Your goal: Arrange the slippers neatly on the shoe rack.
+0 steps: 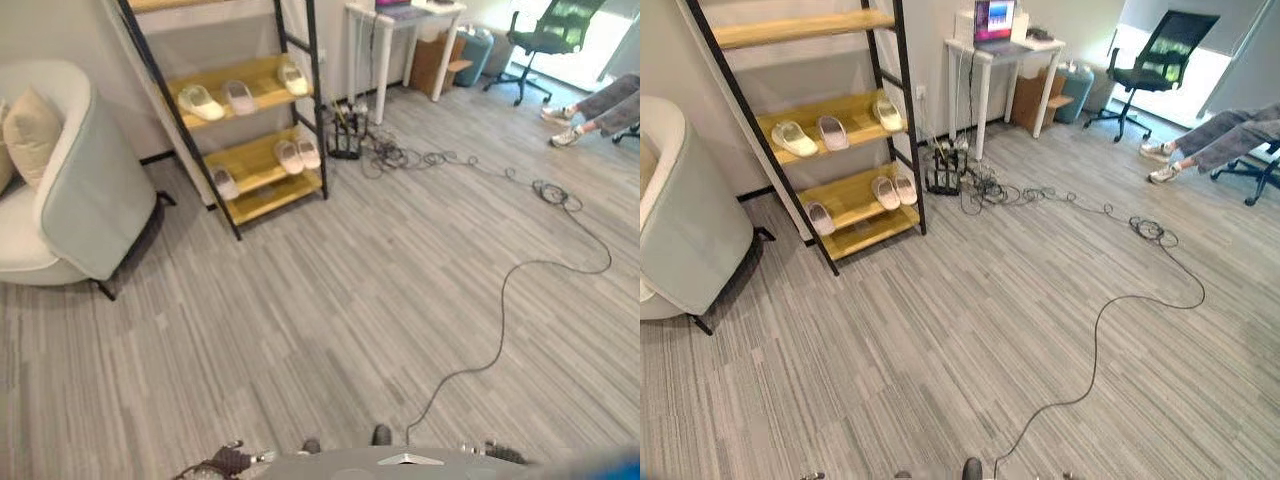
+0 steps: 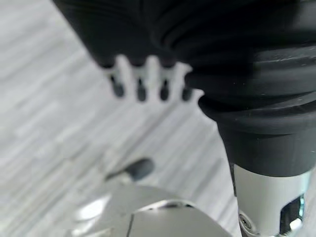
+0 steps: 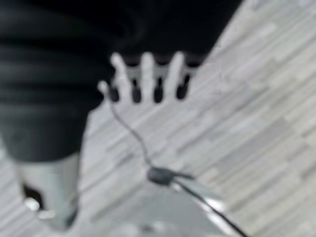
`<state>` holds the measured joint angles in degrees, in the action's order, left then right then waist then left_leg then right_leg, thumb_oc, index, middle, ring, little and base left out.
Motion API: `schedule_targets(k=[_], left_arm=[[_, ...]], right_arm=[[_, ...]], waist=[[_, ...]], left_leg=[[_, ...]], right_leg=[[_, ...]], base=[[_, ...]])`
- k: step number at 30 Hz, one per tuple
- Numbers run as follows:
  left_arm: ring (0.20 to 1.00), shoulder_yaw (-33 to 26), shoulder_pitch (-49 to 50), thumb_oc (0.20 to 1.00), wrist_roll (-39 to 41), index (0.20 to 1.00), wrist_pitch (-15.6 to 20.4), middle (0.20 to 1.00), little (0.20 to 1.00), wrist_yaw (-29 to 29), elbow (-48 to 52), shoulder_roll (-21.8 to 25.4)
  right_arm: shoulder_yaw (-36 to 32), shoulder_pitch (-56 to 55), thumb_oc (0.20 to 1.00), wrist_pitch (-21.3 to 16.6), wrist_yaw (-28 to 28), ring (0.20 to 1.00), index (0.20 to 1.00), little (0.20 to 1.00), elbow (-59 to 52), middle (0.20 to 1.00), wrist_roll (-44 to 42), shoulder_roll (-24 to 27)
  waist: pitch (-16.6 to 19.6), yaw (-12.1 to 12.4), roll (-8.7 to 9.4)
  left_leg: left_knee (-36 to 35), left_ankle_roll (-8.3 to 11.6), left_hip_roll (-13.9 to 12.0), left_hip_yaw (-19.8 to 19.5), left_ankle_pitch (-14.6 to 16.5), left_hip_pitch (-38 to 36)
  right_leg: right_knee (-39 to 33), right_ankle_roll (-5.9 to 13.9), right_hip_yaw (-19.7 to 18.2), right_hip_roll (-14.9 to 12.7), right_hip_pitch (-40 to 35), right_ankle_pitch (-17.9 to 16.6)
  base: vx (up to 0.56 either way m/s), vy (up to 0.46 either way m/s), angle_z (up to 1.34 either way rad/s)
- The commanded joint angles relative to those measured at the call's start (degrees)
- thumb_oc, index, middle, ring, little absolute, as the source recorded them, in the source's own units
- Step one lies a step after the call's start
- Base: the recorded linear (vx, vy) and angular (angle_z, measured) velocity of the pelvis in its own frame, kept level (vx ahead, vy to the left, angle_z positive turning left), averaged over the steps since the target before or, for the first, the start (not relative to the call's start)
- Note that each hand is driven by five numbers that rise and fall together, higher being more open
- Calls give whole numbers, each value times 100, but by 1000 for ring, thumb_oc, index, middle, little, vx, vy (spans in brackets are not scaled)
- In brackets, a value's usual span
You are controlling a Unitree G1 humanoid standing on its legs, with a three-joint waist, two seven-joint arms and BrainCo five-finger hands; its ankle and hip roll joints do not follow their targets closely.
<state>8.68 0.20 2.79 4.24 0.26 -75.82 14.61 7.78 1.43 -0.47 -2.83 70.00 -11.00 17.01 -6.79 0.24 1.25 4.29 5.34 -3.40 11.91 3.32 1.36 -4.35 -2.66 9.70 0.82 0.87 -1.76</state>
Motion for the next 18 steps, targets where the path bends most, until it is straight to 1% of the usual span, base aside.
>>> schedule_targets(k=[1,2,3,4,5,6,7,8,9,10,11,12,13,14,15,16,17,18], left_arm=[[1000,329,-295,1000,-65,1000,11,1000,1000,12,39,-158],[1000,371,-318,1000,-11,1000,17,1000,1000,6,119,-177],[1000,350,-263,1000,64,1000,38,1000,1000,-13,156,-210],[1000,350,-263,1000,65,1000,38,1000,1000,-13,156,-210],[1000,328,-235,1000,85,1000,29,1000,1000,-23,140,-226],[1000,269,-147,1000,31,1000,-14,1000,1000,34,8,-253],[1000,197,-99,1000,34,1000,-46,1000,1000,47,-107,-248],[1000,159,-89,1000,45,1000,-48,1000,1000,53,-140,-245],[1000,5,13,1000,146,1000,-101,1000,1000,64,-284,-194],[1000,-608,155,1000,333,1000,-219,1000,1000,27,-513,-90],[1000,-607,158,1000,333,1000,-219,1000,1000,26,-512,-93],[1000,-805,246,1000,400,1000,-223,1000,1000,31,-543,-21],[1000,-855,241,1000,407,1000,-218,1000,1000,87,-544,87],[1000,-888,228,1000,424,1000,-177,1000,1000,81,-475,144],[1000,-820,197,1000,338,1000,-135,1000,1000,142,-420,206],[1000,-744,164,1000,282,1000,-98,1000,1000,244,-313,252],[1000,-622,69,1000,236,1000,-68,1000,1000,375,-140,346],[1000,-444,-108,1000,302,1000,12,1000,1000,418,172,424]], right_arm=[[340,54,1000,-110,116,1000,1000,1000,-334,1000,255,382],[395,89,1000,-106,140,1000,1000,1000,-354,1000,279,411],[459,159,1000,-109,174,1000,1000,1000,-419,1000,284,399],[459,159,1000,-109,174,1000,1000,1000,-419,1000,284,398],[497,205,1000,-105,176,1000,1000,1000,-467,1000,293,368],[635,279,1000,-146,224,1000,1000,1000,-598,1000,344,299],[727,342,1000,-172,238,1000,1000,1000,-690,1000,400,266],[744,365,1000,-175,225,1000,1000,1000,-734,1000,417,237],[955,483,1000,-49,362,1000,1000,1000,-1743,1000,751,122],[978,-102,1000,-70,40,1000,1000,1000,-3136,1000,1170,270],[976,-110,1000,-63,38,1000,1000,1000,-3146,1000,1170,274],[887,-485,1000,-94,-46,1000,1000,1000,-3503,1000,1314,321],[836,-686,1000,-123,-104,1000,1000,1000,-3373,1000,1393,354],[785,-805,1000,-120,-131,1000,1000,1000,-3390,1000,1447,421],[770,-802,1000,-148,-74,1000,1000,1000,-3056,1000,1409,361],[730,-808,1000,-167,-39,1000,1000,1000,-2738,1000,1363,344],[726,-574,1000,-164,35,1000,1000,1000,-2286,1000,1278,322],[665,-300,1000,-200,136,1000,1000,1000,-1604,1000,1067,263]], waist=[[-329,93,20],[-424,168,42],[-477,320,23],[-458,315,29],[-433,386,23],[-404,557,17],[-389,678,14],[-358,743,7],[-364,841,134],[-278,847,280],[-268,858,268],[-232,845,381],[-220,870,545],[-219,861,594],[-250,858,632],[-287,796,626],[-351,786,535],[-456,732,301]], left_leg=[[1975,-124,-350,-568,-460,1055],[2330,-147,-307,-544,-593,1349],[2292,-202,-143,-449,-458,1833],[2273,-205,-135,-449,-475,1848],[2032,-243,-76,-404,-396,1944],[1291,-249,-46,-290,-639,2191],[774,-196,-39,-234,-804,2290],[471,-177,-66,-233,-884,2306],[116,-161,-67,-194,-977,2419],[-28,-193,-144,-197,-1106,2312],[-40,-190,-160,-194,-1118,2315],[149,-261,-86,-253,-1242,2314],[426,-346,47,-275,-1232,2408],[553,-462,93,-271,-1099,2342],[608,-589,213,-287,-923,2188],[669,-743,332,-318,-698,2012],[761,-879,361,-435,-528,1864],[676,-1043,423,-649,-283,1388]], right_leg=[[451,363,0,-285,-383,798],[403,343,71,-280,-495,853],[363,389,102,-264,-657,1037],[365,390,106,-270,-634,1033],[371,401,81,-264,-672,1105],[385,455,41,-249,-890,1306],[385,485,13,-209,-1126,1462],[406,491,-22,-195,-1210,1505],[484,512,-96,-228,-1402,1652],[744,637,-327,-269,-1584,1839],[743,633,-340,-257,-1571,1828],[966,708,-364,-343,-1628,1796],[1488,854,-357,-478,-1538,1452],[2100,1022,-324,-595,-1277,1088],[2833,1177,-324,-712,-985,484],[3580,1260,-354,-837,-730,-182],[4368,1242,-379,-885,-416,-768],[5374,1160,-167,-947,333,-619]], base=[[210,-215,-4],[314,-82,-4],[273,-43,6],[287,29,8],[398,108,4],[636,170,-4],[669,179,-15],[621,147,-2],[794,243,-9],[665,212,-34],[627,223,-74],[442,141,-92],[553,203,-79],[480,230,-55],[433,263,-46],[576,302,-27],[756,342,-10],[804,305,15]])
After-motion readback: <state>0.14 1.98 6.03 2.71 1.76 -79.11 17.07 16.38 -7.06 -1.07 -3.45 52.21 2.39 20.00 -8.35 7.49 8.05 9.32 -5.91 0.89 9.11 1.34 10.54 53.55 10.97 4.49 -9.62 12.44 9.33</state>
